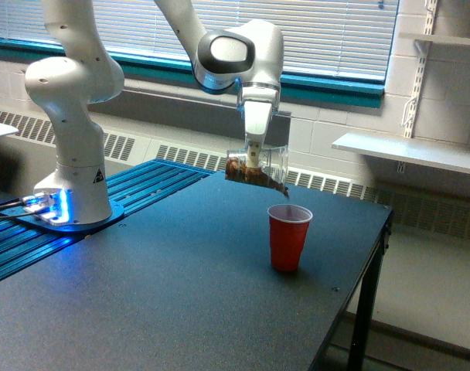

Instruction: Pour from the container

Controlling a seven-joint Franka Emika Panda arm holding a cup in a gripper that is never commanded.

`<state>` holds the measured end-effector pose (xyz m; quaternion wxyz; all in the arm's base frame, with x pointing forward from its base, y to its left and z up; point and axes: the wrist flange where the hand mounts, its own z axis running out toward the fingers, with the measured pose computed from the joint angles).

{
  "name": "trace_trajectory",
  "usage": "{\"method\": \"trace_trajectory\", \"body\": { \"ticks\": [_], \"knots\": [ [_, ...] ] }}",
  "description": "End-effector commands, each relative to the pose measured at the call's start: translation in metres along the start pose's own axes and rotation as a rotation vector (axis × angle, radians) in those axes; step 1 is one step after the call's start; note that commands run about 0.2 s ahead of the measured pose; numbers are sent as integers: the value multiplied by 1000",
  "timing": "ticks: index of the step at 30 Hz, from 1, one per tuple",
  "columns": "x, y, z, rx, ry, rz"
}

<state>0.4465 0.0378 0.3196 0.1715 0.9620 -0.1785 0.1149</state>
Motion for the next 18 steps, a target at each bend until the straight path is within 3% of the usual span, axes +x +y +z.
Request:
{"method": "trace_trajectory", "body": {
  "ticks": [1,18],
  "knots": [
    [3,-7,-6,-22,14,-8],
    [5,-6,-8,-90,8,-35]
  ]
}}
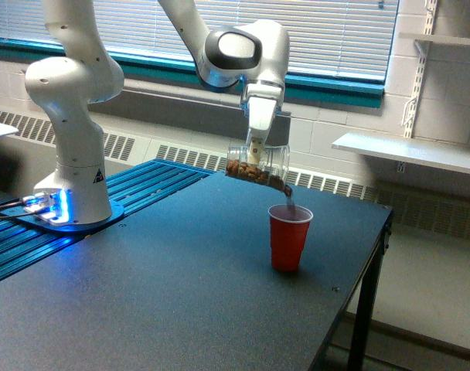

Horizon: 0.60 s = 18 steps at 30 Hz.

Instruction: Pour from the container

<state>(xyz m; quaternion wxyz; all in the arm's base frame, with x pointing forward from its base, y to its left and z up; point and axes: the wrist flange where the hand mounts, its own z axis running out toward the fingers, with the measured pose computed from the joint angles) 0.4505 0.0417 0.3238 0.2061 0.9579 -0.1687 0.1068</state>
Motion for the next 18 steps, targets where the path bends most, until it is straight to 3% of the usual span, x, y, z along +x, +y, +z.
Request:
{"method": "trace_trajectory", "body": {
  "ticks": [1,18],
  "knots": [
    [1,-2,-3,-24,6,-10],
    [2,-7,-1,-54,8,-59]
  ]
}}
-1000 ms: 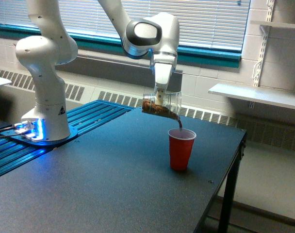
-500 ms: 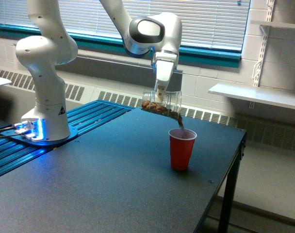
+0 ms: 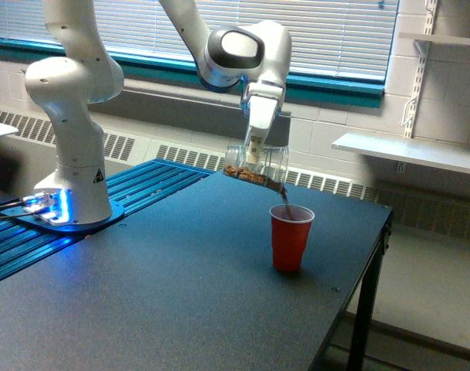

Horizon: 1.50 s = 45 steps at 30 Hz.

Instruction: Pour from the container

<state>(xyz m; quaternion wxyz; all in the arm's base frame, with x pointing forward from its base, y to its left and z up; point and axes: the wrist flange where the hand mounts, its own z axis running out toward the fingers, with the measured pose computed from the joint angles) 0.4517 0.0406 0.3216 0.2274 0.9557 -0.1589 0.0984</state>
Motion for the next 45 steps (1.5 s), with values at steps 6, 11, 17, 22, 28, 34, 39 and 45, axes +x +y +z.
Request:
{"method": "trace_trajectory", "body": {
  "ticks": [6,11,17,22,28,34,39,45],
  "knots": [
    [4,-11,-6,-23,16,-50],
    [6,-16,-10,-37,21,-75],
    [7,-19,-11,-48,25,-99],
    [8,-20,-14,-66,29,-119],
    [10,-18,-17,-92,36,-140],
    [11,-14,-17,-119,35,-154],
    [11,-11,-18,-142,32,-164],
    [10,-10,-17,-134,30,-161]
  ]
}}
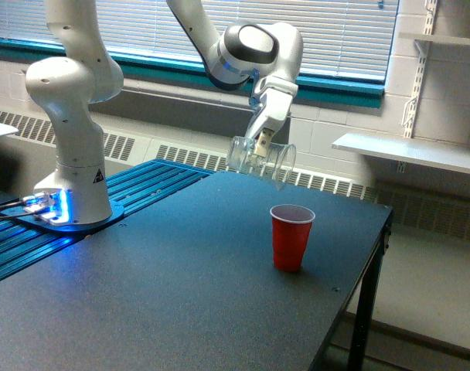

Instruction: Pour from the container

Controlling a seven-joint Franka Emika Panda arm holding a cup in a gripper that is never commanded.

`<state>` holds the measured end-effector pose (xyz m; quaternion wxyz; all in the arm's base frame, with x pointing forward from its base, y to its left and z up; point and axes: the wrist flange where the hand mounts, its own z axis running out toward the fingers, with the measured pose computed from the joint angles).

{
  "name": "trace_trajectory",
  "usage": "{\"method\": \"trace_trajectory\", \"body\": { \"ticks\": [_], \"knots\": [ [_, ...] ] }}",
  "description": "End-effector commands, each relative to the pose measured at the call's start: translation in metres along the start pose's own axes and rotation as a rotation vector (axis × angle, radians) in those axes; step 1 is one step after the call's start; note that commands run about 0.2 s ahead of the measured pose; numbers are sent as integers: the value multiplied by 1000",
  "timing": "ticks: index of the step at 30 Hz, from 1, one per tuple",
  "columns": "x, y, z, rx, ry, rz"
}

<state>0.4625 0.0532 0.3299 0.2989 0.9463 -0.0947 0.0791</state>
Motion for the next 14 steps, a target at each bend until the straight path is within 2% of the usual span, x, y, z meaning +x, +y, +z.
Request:
{"method": "trace_trajectory", "body": {
  "ticks": [1,14],
  "knots": [
    [1,2,-5,3,16,-15],
    [-6,10,3,41,11,19]
  ]
}}
